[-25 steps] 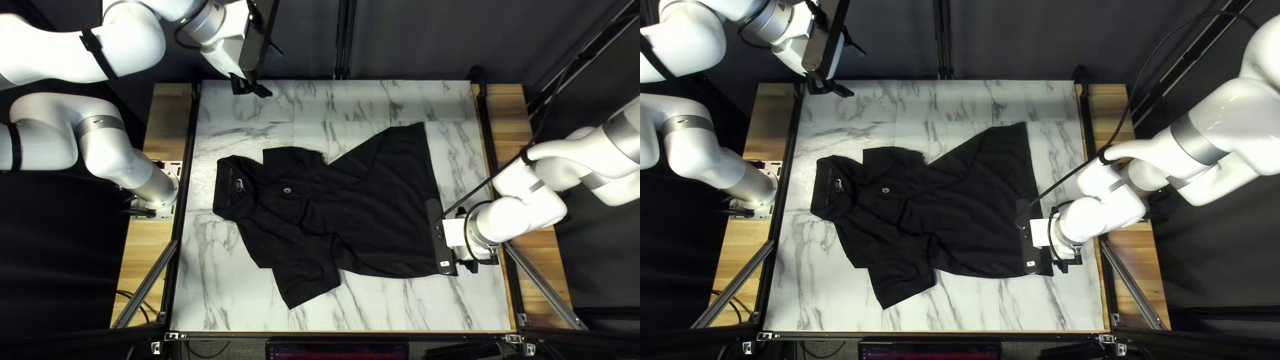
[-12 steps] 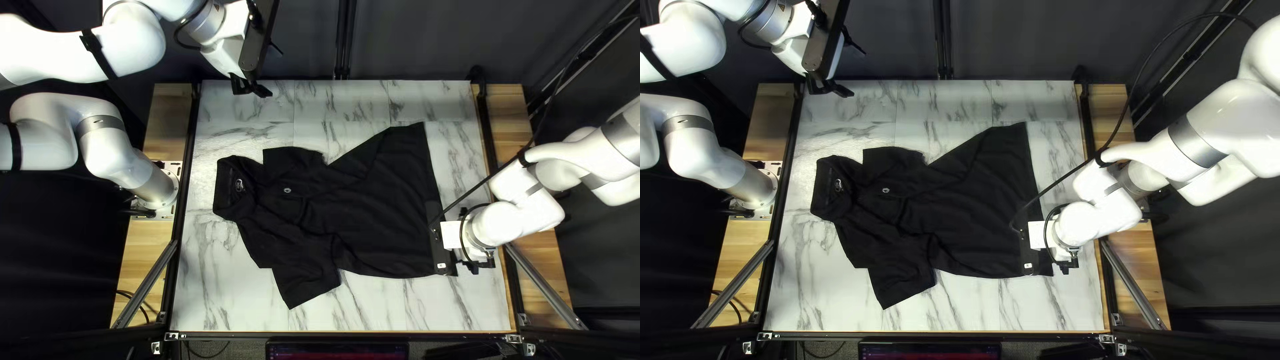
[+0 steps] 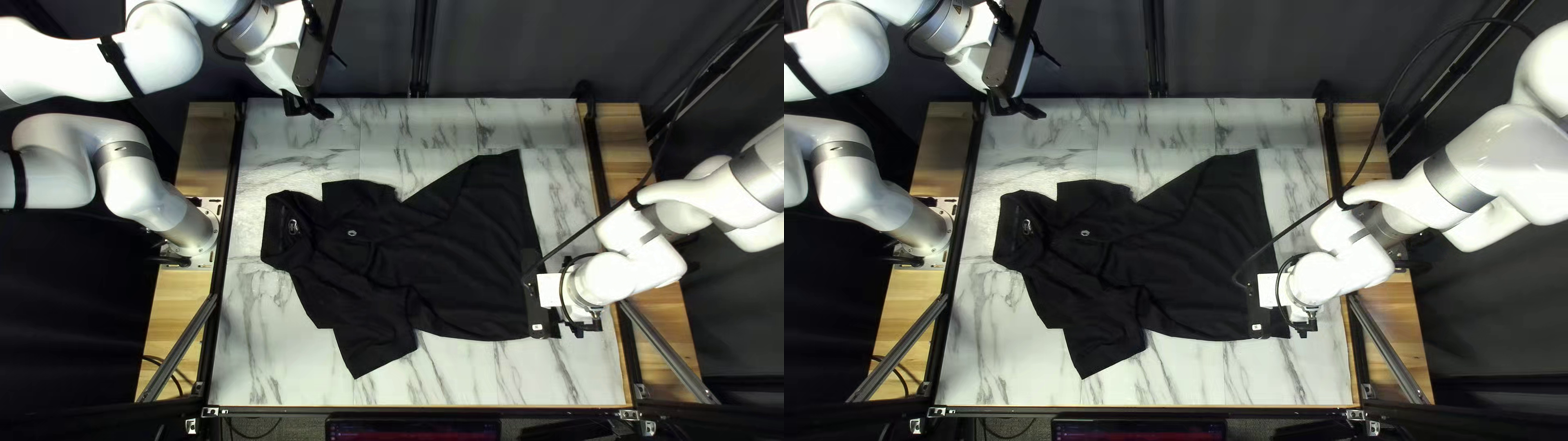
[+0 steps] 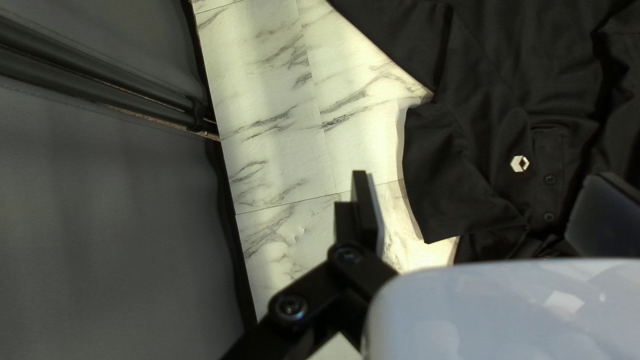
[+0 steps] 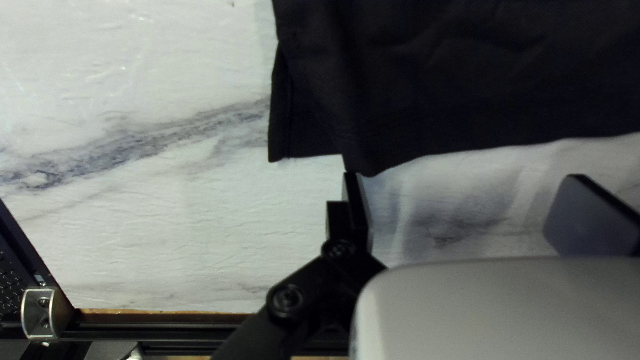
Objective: Fold t-shirt
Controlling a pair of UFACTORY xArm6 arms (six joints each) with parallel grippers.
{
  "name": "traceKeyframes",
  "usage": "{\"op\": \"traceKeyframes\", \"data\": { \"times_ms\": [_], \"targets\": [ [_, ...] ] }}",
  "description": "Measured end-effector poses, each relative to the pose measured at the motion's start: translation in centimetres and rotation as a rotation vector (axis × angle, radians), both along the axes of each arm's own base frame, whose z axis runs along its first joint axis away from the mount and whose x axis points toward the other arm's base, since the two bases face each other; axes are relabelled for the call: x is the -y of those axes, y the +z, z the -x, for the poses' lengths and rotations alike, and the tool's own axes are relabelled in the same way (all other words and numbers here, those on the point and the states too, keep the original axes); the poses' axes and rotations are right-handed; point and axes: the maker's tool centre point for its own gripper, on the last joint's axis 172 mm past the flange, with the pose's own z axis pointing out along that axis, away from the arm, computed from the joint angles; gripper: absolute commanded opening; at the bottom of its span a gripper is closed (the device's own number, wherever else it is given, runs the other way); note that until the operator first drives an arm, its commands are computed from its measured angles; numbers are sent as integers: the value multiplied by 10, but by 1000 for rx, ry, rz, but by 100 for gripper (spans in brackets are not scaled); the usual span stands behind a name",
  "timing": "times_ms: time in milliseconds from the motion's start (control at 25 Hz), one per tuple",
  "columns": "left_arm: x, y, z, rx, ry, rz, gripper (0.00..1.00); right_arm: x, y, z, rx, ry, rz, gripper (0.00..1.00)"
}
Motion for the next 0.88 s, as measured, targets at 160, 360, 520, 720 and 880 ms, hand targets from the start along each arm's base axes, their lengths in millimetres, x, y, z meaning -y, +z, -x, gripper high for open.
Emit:
{"op": "traceKeyframes", "data": {
  "times_ms": [160, 360, 520, 720, 880],
  "targets": [
    [0, 0, 0, 0, 0, 0, 100, 2, -4, 6, 1, -2, 1, 100],
    [0, 0, 0, 0, 0, 0, 100, 4, -8, 8, 5, -8, -7, 100],
    [0, 0, 0, 0, 0, 0, 100, 5, -4, -2, 20, -2, -7, 100],
    [0, 0, 0, 0, 0, 0, 100, 4, -3, -16, 33, 14, -3, 100],
    [0, 0, 0, 0, 0, 0, 100, -2, 2, -22, 39, 23, 2, 100]
  ]
}}
